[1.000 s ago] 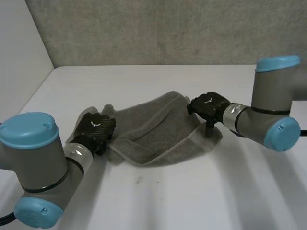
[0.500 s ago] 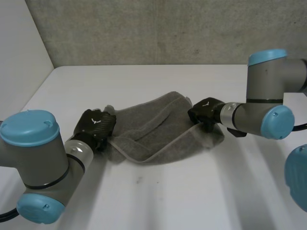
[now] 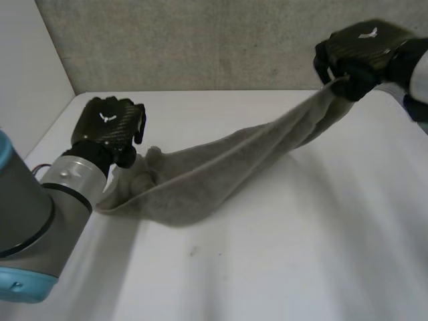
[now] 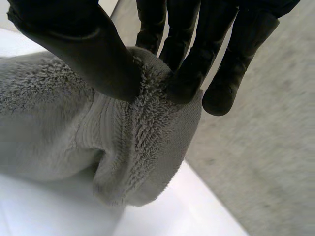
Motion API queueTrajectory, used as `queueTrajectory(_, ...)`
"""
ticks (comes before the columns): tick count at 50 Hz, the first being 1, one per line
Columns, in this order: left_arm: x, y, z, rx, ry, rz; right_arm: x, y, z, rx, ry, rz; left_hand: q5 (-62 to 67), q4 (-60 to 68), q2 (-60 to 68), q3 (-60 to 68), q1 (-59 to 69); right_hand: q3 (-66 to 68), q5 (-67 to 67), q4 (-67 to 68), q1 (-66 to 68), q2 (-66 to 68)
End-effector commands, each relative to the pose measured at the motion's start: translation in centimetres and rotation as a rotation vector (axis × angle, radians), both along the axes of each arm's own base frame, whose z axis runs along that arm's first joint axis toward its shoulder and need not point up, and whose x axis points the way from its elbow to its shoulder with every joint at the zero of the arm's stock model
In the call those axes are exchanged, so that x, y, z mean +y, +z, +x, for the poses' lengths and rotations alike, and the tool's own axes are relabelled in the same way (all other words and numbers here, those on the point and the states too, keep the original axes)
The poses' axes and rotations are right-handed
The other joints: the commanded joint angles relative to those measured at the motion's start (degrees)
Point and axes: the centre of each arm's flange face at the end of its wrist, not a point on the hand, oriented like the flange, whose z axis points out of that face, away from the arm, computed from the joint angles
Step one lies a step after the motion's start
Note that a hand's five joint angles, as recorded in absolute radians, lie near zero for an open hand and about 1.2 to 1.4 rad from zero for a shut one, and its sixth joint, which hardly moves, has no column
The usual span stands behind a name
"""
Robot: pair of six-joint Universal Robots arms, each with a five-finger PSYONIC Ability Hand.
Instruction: Fold the towel.
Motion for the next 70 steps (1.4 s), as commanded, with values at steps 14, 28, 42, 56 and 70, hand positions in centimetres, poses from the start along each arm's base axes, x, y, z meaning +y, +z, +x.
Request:
queueTrajectory(14,1.8,-6.2,1.6,-0.095,0.017,0.211,-1.0,-4.1,-0.9,0.019,-0.02,0.051,-45.3,-45.21,-45.09,-45.12,-45.08,3.61,3.32,3.26,3.71,3.82)
queueTrajectory(28,0.9,-9.9,2.3,-0.132,0.025,0.323,-2.5,-4.7,-2.3,0.018,-0.065,0.065,-35.39,-35.3,-35.18,-35.2,-35.17,3.61,3.32,3.26,3.71,3.82)
queueTrajectory(42,-2.3,-12.2,3.8,-0.135,0.104,0.362,-2.9,-4.7,-2.8,0.011,-0.079,0.056,-11.34,-11.24,-11.12,-11.15,-11.11,3.61,3.32,3.26,3.71,3.82)
queueTrajectory(56,-3.2,-13.1,3.5,-0.124,0.105,0.335,-3.1,-5.1,-2.8,0.011,-0.08,0.066,1.95,2.04,2.16,2.14,2.17,3.61,3.32,3.26,3.71,3.82)
queueTrajectory(70,-3.2,-12.7,2.9,-0.109,0.067,0.314,-3.1,-5.0,-2.9,0.006,-0.085,0.062,20.61,20.71,20.83,20.8,20.84,3.61,3.32,3.26,3.71,3.82)
